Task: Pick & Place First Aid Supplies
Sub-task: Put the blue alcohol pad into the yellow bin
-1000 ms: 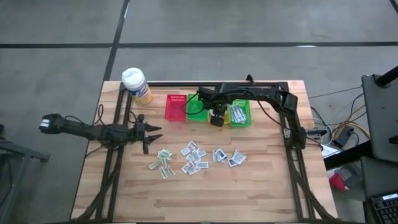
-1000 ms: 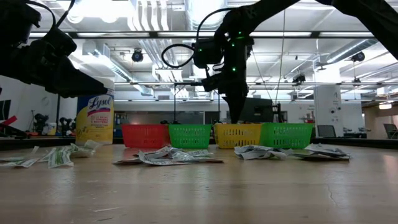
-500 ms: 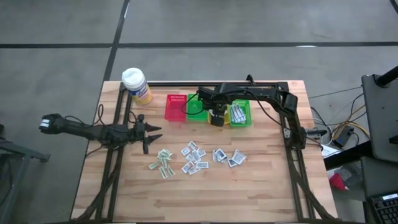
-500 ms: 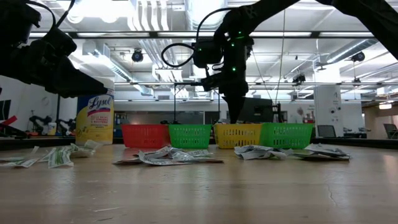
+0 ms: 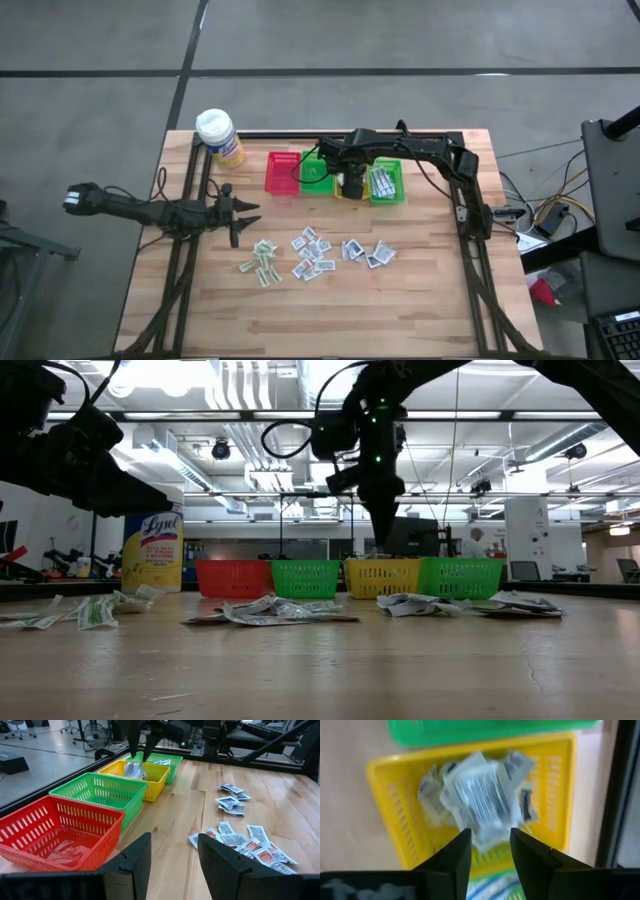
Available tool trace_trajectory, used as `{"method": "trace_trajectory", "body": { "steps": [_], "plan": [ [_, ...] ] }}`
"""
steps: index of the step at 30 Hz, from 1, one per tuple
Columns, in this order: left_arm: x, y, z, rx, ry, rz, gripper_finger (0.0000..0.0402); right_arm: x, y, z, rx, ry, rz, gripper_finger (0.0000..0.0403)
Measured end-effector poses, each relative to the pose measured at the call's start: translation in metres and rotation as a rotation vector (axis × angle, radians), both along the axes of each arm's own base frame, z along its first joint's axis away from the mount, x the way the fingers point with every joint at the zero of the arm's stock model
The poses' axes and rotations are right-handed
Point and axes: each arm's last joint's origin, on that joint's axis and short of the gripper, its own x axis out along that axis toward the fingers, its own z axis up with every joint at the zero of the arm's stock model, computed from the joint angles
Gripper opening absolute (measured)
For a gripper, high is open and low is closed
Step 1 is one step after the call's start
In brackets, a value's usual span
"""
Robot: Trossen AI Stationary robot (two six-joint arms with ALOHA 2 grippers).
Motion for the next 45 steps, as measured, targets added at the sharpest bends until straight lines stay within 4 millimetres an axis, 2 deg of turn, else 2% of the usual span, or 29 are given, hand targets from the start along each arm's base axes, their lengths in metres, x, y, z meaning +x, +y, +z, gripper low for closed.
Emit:
{"method": "trace_trajectory", "body": {
  "steps": [6,12,17,23,28,36,45],
  "plan": [
    [0.0,0.0,0.0,0.0,0.0,0.0,0.0158,-0.006,0.003,0.03,0.018,0.039,-0.115,0.0152],
    [0.0,0.0,0.0,0.0,0.0,0.0,0.0158,-0.008,0.013,0.066,0.026,-0.004,-0.304,0.0149],
    [0.0,0.0,0.0,0.0,0.0,0.0,0.0158,-0.003,0.036,0.09,0.121,-0.092,-0.341,0.014],
    [0.0,0.0,0.0,0.0,0.0,0.0,0.0158,0.006,0.079,0.112,0.228,-0.178,-0.3,0.0138],
    [0.0,0.0,0.0,0.0,0.0,0.0,0.0158,0.009,0.122,0.117,0.252,-0.19,-0.246,0.0141],
    [0.0,0.0,0.0,0.0,0.0,0.0,0.0158,0.006,0.19,0.109,0.266,-0.141,-0.14,0.0131],
    [0.0,0.0,0.0,0.0,0.0,0.0,0.0158,-0.001,0.23,0.094,0.263,-0.091,-0.317,0.0134]
  ]
}}
